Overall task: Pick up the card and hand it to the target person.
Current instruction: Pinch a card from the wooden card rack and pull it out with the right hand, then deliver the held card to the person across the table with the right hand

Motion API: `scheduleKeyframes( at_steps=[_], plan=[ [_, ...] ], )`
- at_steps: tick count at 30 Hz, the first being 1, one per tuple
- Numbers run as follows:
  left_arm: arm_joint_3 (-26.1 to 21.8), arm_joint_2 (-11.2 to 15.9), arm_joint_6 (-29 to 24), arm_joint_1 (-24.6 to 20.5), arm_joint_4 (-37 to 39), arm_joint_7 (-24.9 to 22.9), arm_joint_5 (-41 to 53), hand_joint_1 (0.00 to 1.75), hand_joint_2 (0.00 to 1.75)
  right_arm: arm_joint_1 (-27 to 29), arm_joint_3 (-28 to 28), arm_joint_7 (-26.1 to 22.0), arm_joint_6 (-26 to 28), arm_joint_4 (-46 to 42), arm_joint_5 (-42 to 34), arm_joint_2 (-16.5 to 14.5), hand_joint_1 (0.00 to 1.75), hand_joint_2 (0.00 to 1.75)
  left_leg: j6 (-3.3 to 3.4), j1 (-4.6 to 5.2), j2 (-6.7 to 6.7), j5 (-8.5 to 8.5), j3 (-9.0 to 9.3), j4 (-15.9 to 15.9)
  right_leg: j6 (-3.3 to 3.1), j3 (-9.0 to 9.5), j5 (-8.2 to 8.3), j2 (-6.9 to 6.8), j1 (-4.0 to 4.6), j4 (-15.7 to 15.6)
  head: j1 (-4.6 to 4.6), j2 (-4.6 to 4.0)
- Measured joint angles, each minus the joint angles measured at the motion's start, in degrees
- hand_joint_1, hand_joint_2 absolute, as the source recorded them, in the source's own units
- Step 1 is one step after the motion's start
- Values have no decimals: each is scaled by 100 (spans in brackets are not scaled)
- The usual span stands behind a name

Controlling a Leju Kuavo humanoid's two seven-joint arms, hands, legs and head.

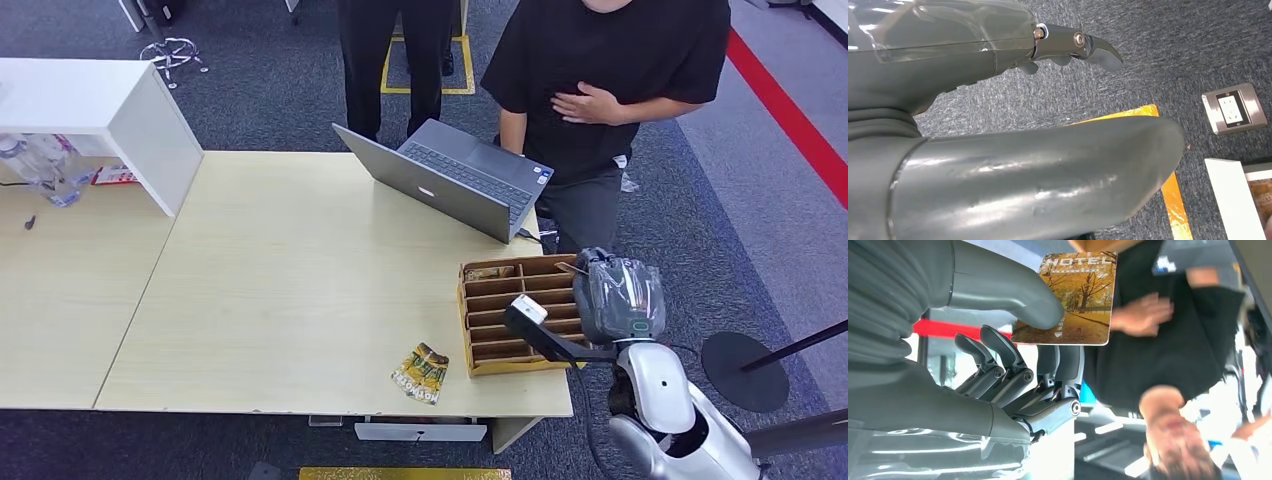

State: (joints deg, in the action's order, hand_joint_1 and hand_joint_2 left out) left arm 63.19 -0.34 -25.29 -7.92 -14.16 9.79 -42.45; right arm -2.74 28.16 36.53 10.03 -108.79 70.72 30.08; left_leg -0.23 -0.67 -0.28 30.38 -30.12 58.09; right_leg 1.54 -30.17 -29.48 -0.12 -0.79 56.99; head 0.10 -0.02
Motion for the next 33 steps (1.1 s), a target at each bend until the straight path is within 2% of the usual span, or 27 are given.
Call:
scheduleKeyframes(
  at_steps=[8, 15, 21, 33],
  plan=[
    [0, 6, 7, -4, 0, -6, 27, 0, 0, -128, -256, -22, -205, -701, -79, 118, 174, 175, 0, 0, 0, 0, 0, 0, 0, 0, 0, 0, 0, 0, 0, 0],
    [0, 4, 32, -24, 0, -48, 97, 0, 0, -314, -390, -128, -256, -784, -333, 183, 173, 175, 0, 0, 0, 0, 0, 0, 0, 0, 0, 0, 0, 0, 0, 0],
    [4, -11, 117, -148, 0, -180, 282, 0, 0, -813, -594, -320, -233, -410, -569, 307, 171, 175, 0, 0, -1, 0, -1, 0, 0, 0, 0, -1, 0, 0, 0, 0],
    [56, -17, 170, -220, 0, -255, 386, 0, 0, -1043, -730, -278, -3, 581, -688, 438, 170, 175, 0, 0, -3, 0, -6, 1, 0, -5, 0, -2, 0, 0, 0, 0]
  ],
)
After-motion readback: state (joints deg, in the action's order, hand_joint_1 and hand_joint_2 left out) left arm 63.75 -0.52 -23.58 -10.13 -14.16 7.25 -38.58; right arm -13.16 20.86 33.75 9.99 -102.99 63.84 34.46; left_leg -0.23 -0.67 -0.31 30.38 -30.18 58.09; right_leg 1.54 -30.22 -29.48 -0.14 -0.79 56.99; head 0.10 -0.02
